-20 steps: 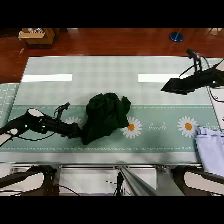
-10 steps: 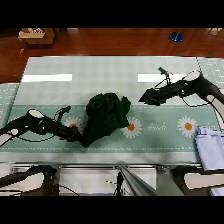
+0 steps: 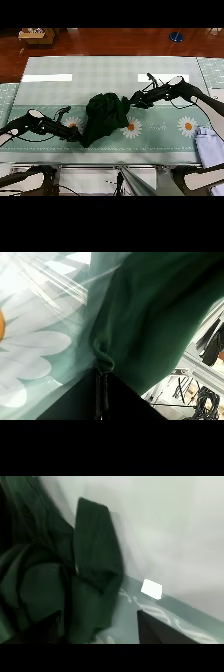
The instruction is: Fold the shirts.
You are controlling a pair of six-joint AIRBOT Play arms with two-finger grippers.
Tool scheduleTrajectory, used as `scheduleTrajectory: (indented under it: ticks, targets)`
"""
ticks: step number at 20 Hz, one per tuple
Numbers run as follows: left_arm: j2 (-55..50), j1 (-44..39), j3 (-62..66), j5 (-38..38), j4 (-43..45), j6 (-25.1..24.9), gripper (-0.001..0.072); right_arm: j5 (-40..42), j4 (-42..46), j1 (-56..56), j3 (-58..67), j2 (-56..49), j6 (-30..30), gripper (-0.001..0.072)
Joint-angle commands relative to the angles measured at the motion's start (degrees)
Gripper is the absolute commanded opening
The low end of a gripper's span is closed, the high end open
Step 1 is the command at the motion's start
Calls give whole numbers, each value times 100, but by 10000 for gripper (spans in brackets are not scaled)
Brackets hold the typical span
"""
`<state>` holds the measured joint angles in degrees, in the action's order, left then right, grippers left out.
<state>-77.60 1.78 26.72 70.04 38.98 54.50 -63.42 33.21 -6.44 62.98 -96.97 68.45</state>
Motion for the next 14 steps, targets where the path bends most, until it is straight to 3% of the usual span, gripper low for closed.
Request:
scheduleTrajectory:
  ticks: [1,2,3,5,6,9,14]
  targets:
    - [4,4,7,11,-4,-33,19,81,-619,-120,0,-212,111,513]
    - [4,4,4,11,-26,-87,19,85,-612,-214,-2,-264,227,470]
    - [4,4,7,11,-52,-98,19,79,-610,-315,-2,-299,234,361]
    - [4,4,59,35,-157,-136,19,111,-627,-437,0,-308,179,67]
    - [4,4,133,122,-269,-142,19,44,-671,-413,7,-299,101,34]
    - [232,9,662,699,-734,-306,17,-433,-745,-39,11,50,-212,33]
    - [1821,682,2334,745,-1801,-280,17,-898,-750,1386,11,1856,-269,33]
